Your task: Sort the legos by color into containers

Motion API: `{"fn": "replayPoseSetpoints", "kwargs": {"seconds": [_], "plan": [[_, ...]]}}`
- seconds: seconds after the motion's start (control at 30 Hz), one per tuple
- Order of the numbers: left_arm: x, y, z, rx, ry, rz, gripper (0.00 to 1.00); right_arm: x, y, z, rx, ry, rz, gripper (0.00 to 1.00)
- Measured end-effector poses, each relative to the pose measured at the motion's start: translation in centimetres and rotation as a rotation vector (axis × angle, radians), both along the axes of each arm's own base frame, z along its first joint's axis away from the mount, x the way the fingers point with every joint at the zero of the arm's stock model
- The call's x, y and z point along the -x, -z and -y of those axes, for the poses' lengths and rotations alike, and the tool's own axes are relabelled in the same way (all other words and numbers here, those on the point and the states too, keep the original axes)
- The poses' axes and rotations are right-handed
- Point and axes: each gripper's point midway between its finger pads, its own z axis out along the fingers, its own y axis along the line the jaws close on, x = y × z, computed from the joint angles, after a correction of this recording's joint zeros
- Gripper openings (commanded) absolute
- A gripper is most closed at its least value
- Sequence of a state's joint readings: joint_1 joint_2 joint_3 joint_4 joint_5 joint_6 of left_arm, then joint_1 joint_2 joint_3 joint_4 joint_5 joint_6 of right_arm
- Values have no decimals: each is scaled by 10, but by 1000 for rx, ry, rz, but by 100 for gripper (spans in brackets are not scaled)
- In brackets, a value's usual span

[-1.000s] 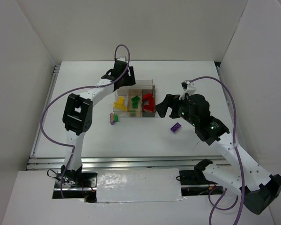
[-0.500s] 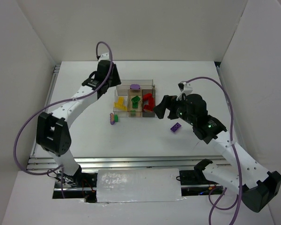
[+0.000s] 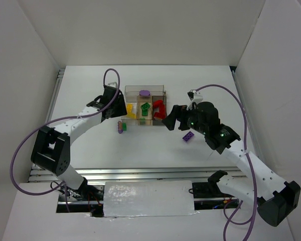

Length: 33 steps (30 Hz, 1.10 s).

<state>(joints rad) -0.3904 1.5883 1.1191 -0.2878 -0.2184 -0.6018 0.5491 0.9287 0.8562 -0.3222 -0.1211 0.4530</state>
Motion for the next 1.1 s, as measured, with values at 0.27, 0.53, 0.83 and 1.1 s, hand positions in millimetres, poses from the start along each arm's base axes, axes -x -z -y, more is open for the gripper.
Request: {"fn": "replayPoseSetpoints", "kwargs": {"seconds": [0.27,0.53,0.83,1.1], "plan": [[-6,13,16,52,48,-15,49,1,-3,1,-5,1,9,100],[-16,11,30,106,92,16,47,1,-3,1,-5,1,9,100],[-64,-15,49,155,135,136,65,1,1,1,0,1,2,100],[-70,-17,21,64,34,154,84,0,1,2,5,8,1,100]]}}
